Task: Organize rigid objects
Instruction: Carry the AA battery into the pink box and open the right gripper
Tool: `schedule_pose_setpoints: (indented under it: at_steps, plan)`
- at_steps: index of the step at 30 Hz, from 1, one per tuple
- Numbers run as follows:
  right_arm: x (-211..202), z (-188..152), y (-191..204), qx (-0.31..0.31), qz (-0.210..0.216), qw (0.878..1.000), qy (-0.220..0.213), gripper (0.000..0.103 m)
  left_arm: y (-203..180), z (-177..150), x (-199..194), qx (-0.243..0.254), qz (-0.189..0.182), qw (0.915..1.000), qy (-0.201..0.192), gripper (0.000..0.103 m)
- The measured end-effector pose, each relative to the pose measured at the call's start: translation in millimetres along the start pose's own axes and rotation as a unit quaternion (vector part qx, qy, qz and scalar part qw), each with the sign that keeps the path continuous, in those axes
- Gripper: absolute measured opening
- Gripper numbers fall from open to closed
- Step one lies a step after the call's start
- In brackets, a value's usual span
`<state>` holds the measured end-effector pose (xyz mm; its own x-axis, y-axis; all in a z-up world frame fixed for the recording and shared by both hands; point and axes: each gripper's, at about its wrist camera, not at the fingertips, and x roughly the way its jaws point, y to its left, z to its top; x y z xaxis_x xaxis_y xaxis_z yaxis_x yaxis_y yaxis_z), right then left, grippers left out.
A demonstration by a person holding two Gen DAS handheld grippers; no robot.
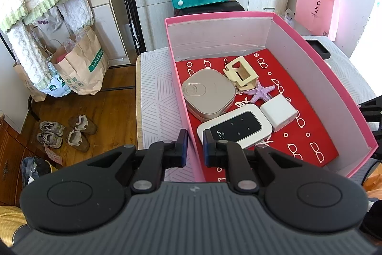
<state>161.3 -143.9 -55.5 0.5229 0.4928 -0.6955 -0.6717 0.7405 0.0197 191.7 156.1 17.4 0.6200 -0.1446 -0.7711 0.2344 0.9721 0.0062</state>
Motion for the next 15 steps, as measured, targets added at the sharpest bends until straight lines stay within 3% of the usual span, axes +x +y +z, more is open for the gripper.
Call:
schedule_pose_setpoints:
  at_steps: [10, 15]
  plan:
    - [-50.8, 32.4, -3.3, -0.002, -0.053, 0.997, -0.064, 0.011, -2.4, -0.9, 0.0, 0.004, -0.004, 1.0000, -0.002, 0.012]
    - [-68.8, 65.0, -5.9, 0.010, -0.031, 0.994, -0.109, 0.011, 0.1, -1.8, -0.3, 0.004, -0.010, 0.9999, -0.005, 0.012]
